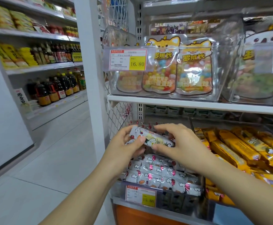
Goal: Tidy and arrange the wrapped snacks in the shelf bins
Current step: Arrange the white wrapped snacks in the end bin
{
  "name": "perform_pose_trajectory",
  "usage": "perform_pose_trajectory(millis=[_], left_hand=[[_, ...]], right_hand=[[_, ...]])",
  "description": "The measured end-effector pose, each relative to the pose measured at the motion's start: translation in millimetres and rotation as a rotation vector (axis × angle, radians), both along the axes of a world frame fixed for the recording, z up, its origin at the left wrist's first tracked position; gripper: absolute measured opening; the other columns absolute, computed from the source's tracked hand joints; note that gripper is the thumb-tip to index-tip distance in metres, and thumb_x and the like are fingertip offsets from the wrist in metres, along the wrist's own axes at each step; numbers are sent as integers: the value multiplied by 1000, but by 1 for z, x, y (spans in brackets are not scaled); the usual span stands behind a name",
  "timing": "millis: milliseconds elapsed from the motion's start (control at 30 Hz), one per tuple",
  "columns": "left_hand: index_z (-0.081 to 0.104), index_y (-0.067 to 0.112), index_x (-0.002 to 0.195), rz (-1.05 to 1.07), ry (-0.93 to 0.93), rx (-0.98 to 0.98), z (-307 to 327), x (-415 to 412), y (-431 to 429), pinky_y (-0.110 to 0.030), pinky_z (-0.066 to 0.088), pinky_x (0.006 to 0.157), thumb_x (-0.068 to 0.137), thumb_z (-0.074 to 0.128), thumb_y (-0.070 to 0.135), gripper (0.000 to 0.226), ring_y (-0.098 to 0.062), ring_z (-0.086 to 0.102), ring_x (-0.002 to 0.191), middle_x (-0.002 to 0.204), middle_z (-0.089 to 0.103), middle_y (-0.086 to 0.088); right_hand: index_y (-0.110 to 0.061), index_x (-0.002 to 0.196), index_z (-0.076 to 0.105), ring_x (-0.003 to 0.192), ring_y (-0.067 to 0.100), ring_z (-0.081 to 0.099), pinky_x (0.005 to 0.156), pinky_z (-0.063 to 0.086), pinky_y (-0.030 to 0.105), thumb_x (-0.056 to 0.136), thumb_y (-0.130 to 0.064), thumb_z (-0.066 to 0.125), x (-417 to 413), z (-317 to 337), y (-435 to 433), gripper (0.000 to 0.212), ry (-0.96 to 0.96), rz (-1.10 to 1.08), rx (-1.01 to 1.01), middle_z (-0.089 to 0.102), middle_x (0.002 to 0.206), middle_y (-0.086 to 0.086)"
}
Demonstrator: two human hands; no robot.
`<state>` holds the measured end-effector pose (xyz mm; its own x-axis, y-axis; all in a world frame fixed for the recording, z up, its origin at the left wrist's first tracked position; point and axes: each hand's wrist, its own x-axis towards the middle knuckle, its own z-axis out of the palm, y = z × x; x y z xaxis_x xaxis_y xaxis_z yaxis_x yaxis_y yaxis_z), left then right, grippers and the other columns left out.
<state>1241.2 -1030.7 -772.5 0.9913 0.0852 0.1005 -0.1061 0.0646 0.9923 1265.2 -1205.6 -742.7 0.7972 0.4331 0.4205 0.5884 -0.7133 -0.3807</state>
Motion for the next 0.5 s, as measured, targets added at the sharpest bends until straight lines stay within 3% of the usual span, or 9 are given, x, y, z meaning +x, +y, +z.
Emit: perform_pose_trajectory(millis=[100, 133, 200, 267, 300, 400, 467, 500], left_hand=[[56, 21, 120, -52, 51, -74, -5, 1, 4, -23, 55, 76, 89, 59, 11, 33, -15, 69, 95, 110, 69, -4], [55, 23, 123, -17, 42, -5, -7, 2, 6, -22, 54, 78, 91, 58, 13, 34, -12, 68, 94, 114, 68, 0], [49, 29, 131, 111, -20, 322, -8, 4, 11, -7, 46, 76, 94, 55, 18, 39, 0, 62, 92, 125, 60, 12], [45, 30, 136, 186, -78, 594, -8, 8, 13, 2, 37, 71, 96, 52, 17, 43, 5, 54, 96, 131, 54, 15], [44, 30, 138, 187, -93, 668, -8, 12, 14, 1, 35, 76, 96, 51, 16, 44, 3, 51, 102, 134, 52, 13], [41, 28, 141, 175, -116, 878, -9, 25, 14, -14, 32, 96, 95, 51, 12, 49, -5, 48, 119, 140, 46, 6], [41, 24, 141, 194, -142, 976, -8, 37, 12, -15, 28, 99, 95, 49, 11, 49, -10, 45, 125, 142, 44, 3], [42, 22, 141, 202, -150, 1012, -7, 44, 11, -15, 27, 99, 95, 48, 10, 48, -13, 45, 126, 142, 44, 1]], right_hand=[[-31, 128, 53, 70, -8, 56, 61, 38, 8, 82, -42, 66, 8, 2, 5, 49, 230, 34, 86, 64, 93, -19], [-27, 126, 56, 60, -8, 56, 55, 38, 8, 83, -38, 67, 11, 2, 6, 46, 323, 22, 166, 66, 86, -14], [-21, 119, 60, 52, -3, 58, 49, 41, 13, 86, -30, 65, 18, 1, 8, 35, 458, -52, 338, 66, 79, -8], [-20, 110, 60, 57, 10, 60, 53, 46, 22, 88, -27, 62, 27, 3, 10, 24, 469, -138, 437, 67, 79, -1], [-18, 107, 61, 60, 14, 60, 55, 47, 25, 88, -27, 61, 31, 3, 11, 21, 451, -162, 458, 67, 80, 2], [-14, 92, 59, 64, 21, 64, 67, 56, 38, 87, -22, 62, 49, -2, 18, 10, 504, -234, 586, 70, 81, 10], [-14, 86, 57, 74, 27, 69, 79, 57, 46, 84, -23, 66, 59, -5, 24, 13, 559, -249, 687, 71, 85, 14], [-13, 94, 57, 81, 28, 69, 83, 55, 48, 79, -28, 70, 63, -5, 28, 25, 559, -254, 729, 71, 91, 14]])
